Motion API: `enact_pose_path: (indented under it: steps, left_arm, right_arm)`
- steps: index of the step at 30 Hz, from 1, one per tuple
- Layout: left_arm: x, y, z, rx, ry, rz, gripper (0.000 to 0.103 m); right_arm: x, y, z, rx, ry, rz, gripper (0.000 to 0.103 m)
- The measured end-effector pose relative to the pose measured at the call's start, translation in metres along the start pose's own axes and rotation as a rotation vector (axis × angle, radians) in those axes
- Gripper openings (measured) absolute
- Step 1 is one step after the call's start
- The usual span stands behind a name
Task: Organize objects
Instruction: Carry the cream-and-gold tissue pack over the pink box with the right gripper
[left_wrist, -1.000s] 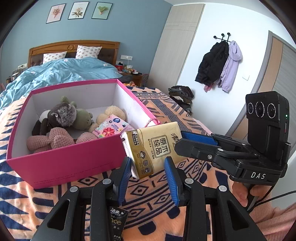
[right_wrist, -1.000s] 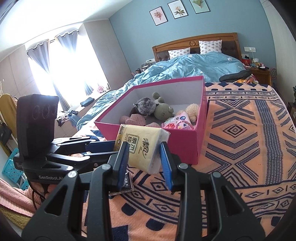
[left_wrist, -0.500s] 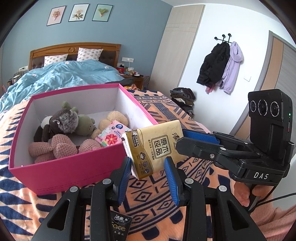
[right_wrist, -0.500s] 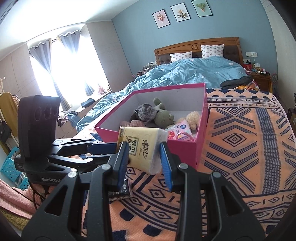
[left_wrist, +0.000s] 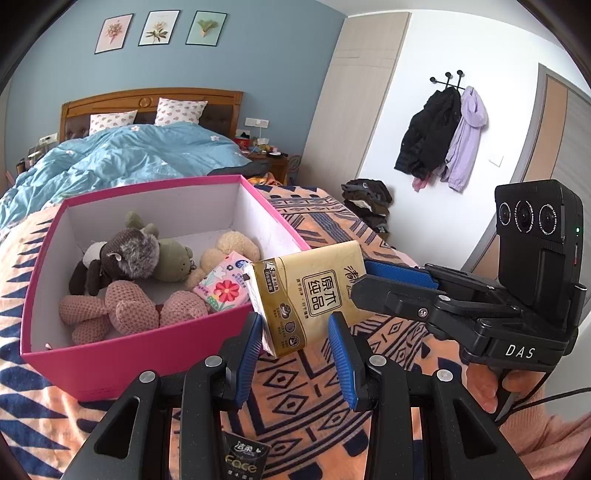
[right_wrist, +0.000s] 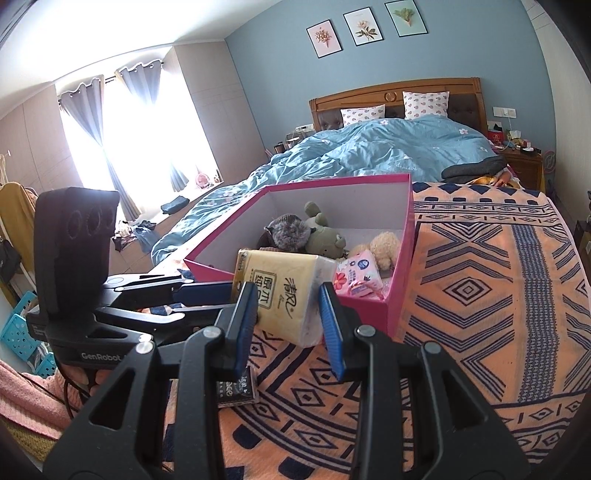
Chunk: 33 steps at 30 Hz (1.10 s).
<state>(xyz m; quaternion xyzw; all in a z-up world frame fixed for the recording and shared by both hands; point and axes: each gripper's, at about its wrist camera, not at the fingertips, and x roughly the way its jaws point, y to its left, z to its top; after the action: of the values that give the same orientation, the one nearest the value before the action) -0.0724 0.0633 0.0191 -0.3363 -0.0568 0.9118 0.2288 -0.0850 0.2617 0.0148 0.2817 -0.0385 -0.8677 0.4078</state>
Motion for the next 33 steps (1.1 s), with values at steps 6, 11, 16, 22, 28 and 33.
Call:
enact_pose_path:
  steps: [6, 11, 16, 22, 28, 33]
  left_arm:
    - [0.001, 0.0, 0.003, -0.006, -0.001, 0.0, 0.037]
    - [0.003, 0.001, 0.006, -0.01, -0.005, 0.002, 0.037]
    - [0.004, 0.002, 0.01, -0.007, -0.008, 0.008, 0.037]
    - [0.007, 0.003, 0.014, -0.009, -0.011, 0.006, 0.037]
    - [0.007, 0.004, 0.019, -0.004, -0.022, 0.028, 0.037]
    - [0.016, 0.013, 0.026, -0.029, -0.007, 0.027, 0.037]
  right_arm:
    - [0.002, 0.0, 0.003, -0.003, 0.0, 0.001, 0.037]
    - [0.002, 0.0, 0.004, -0.003, -0.001, 0.001, 0.037]
    - [0.003, -0.002, 0.008, -0.002, -0.002, -0.001, 0.037]
    - [0.005, -0.004, 0.018, -0.009, -0.014, 0.002, 0.037]
    - [0.01, -0.007, 0.026, -0.022, -0.017, 0.005, 0.037]
    - [0.017, -0.011, 0.033, -0.021, -0.016, 0.016, 0.037]
